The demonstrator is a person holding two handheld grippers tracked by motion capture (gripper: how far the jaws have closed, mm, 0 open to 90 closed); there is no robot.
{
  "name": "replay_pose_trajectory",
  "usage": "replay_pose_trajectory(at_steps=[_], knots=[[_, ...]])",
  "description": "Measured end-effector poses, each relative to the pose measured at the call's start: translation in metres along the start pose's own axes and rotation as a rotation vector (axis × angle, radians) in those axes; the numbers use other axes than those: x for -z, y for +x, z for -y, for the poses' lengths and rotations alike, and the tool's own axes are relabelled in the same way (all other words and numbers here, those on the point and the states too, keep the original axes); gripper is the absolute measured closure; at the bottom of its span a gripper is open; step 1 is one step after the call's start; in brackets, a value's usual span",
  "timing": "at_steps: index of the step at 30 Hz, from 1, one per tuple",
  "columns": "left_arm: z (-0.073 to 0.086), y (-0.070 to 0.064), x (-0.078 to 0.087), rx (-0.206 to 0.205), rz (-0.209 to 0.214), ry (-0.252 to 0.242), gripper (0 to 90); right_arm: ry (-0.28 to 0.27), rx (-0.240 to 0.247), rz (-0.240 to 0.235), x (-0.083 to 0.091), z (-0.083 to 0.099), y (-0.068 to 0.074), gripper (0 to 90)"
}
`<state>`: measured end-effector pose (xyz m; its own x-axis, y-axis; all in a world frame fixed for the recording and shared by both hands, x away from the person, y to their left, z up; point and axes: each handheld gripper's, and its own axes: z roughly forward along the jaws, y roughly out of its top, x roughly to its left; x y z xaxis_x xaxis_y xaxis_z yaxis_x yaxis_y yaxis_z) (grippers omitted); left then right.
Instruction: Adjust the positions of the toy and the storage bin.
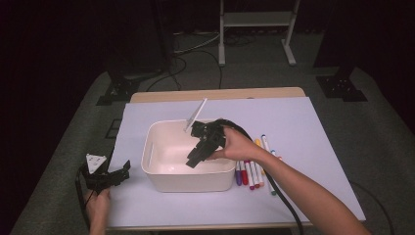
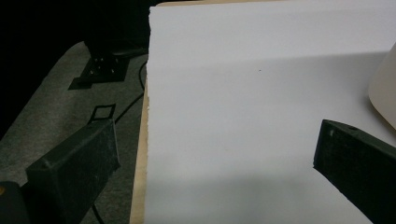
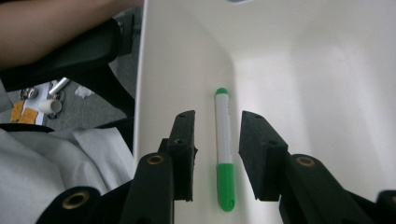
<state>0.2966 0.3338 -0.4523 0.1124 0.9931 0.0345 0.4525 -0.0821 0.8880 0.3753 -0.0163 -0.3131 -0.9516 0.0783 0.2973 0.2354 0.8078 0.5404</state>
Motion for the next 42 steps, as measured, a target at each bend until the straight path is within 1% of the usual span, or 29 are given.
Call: replay_pose_trajectory(at_steps=[3,4,5,6,7,13,17,21,23,25,26,27,28,29,31,32,33,39,40,41,42], knots=[[0.000,0.000,0.000,-0.001,0.000,-0.001,0.0,-0.055,-0.002,0.027,0.021,0.010,0.004,62.6],[0.000,0.000,0.000,-0.001,0.000,-0.001,0.0,-0.055,-0.002,0.027,0.021,0.010,0.004,62.6],[0.000,0.000,0.000,-0.001,0.000,0.000,0.0,-0.093,-0.010,0.045,0.037,0.020,0.006,61.6],[0.000,0.000,0.000,-0.001,0.000,0.000,0.0,-0.093,-0.010,0.045,0.037,0.020,0.006,61.6],[0.000,0.000,0.000,-0.001,0.000,0.000,0.0,-0.116,-0.028,0.060,0.050,0.031,0.007,61.0],[0.000,-0.001,0.000,-0.006,-0.002,0.002,0.0,-0.182,-0.079,0.117,0.084,0.066,0.010,58.7],[0.000,-0.001,0.000,-0.008,-0.001,-0.002,0.0,-0.221,-0.110,0.157,0.104,0.089,0.013,56.8],[0.000,-0.001,0.000,-0.009,0.001,-0.002,0.0,-0.256,-0.147,0.205,0.119,0.114,0.015,54.8],[0.000,-0.001,0.000,-0.012,0.004,-0.001,0.0,-0.261,-0.175,0.224,0.123,0.129,0.014,54.2],[0.000,-0.001,0.000,-0.015,0.004,-0.001,0.0,-0.265,-0.193,0.240,0.125,0.141,0.011,53.9],[0.000,-0.001,0.000,-0.015,0.004,-0.001,0.0,-0.265,-0.193,0.240,0.125,0.141,0.011,53.9],[0.000,-0.001,0.000,-0.016,0.004,-0.002,0.0,-0.269,-0.227,0.259,0.126,0.157,0.008,53.3],[0.000,-0.001,0.000,-0.016,0.004,-0.002,0.0,-0.269,-0.227,0.259,0.126,0.157,0.008,53.3],[0.000,-0.001,0.000,-0.016,0.005,-0.004,0.0,-0.265,-0.253,0.267,0.125,0.171,0.004,52.6],[0.000,-0.001,0.001,-0.017,0.005,-0.002,0.0,-0.260,-0.277,0.276,0.124,0.183,0.002,52.2],[0.000,-0.001,0.001,-0.017,0.005,-0.002,0.0,-0.260,-0.277,0.276,0.124,0.183,0.002,52.2],[0.000,-0.001,0.001,-0.016,0.004,-0.007,0.0,-0.255,-0.304,0.283,0.123,0.197,-0.002,52.1],[0.000,-0.001,0.001,-0.016,0.003,-0.005,0.0,-0.260,-0.376,0.306,0.119,0.231,-0.008,52.2],[0.000,-0.001,0.001,-0.016,0.003,-0.005,0.0,-0.260,-0.376,0.306,0.119,0.231,-0.008,52.2],[0.000,-0.001,0.001,-0.017,0.002,-0.006,0.0,-0.261,-0.399,0.318,0.116,0.242,-0.010,52.2],[0.001,-0.002,0.001,-0.017,0.002,-0.008,0.0,-0.264,-0.409,0.321,0.116,0.246,-0.010,52.2]])
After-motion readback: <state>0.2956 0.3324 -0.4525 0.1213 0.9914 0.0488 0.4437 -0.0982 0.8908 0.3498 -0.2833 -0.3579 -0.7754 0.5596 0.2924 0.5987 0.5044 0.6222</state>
